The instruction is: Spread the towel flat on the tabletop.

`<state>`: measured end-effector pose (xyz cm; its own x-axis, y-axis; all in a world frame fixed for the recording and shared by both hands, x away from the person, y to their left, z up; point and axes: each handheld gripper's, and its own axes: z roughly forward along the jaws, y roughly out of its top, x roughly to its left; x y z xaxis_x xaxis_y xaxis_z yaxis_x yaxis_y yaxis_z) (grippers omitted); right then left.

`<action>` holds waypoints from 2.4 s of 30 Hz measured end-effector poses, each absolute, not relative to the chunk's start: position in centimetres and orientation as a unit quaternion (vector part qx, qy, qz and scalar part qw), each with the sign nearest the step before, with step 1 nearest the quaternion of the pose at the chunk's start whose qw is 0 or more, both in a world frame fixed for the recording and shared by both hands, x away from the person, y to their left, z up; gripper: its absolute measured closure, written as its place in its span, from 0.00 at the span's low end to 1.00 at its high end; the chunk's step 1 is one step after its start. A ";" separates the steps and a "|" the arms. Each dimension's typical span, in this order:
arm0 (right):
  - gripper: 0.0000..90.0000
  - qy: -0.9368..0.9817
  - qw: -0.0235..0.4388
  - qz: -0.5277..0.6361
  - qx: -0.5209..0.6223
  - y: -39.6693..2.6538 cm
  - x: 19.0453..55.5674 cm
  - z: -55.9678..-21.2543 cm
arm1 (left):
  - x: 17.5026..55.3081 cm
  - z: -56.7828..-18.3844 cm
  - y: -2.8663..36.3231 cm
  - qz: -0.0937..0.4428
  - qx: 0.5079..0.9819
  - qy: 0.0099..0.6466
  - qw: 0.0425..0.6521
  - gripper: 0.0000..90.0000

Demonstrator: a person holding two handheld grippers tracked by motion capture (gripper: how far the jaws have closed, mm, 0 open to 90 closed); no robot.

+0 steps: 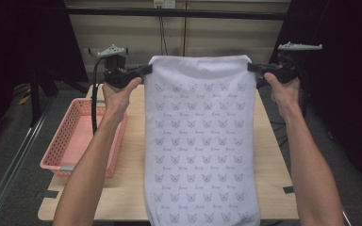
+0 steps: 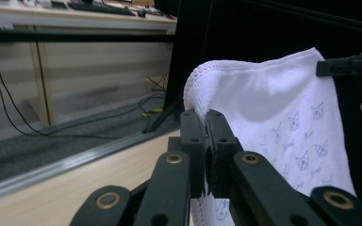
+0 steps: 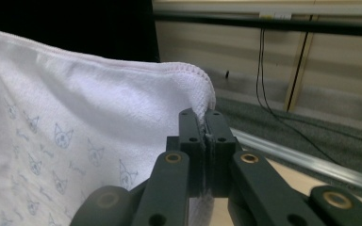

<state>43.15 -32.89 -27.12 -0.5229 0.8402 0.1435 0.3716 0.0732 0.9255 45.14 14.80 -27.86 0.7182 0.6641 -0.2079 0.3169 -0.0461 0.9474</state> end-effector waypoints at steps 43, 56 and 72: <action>0.98 0.789 -0.012 0.415 0.453 -32.8 19.2 -47.9 | 22.9 -48.1 15.2 -0.028 0.831 0.340 0.438 0.97; 0.98 0.811 0.007 0.358 0.461 -31.6 21.5 -49.3 | 27.4 -49.7 12.9 -0.003 0.839 0.367 0.403 0.98; 0.98 0.788 0.079 0.356 0.496 -32.1 30.7 -49.7 | 36.2 -50.3 11.2 0.047 0.812 0.407 0.415 0.98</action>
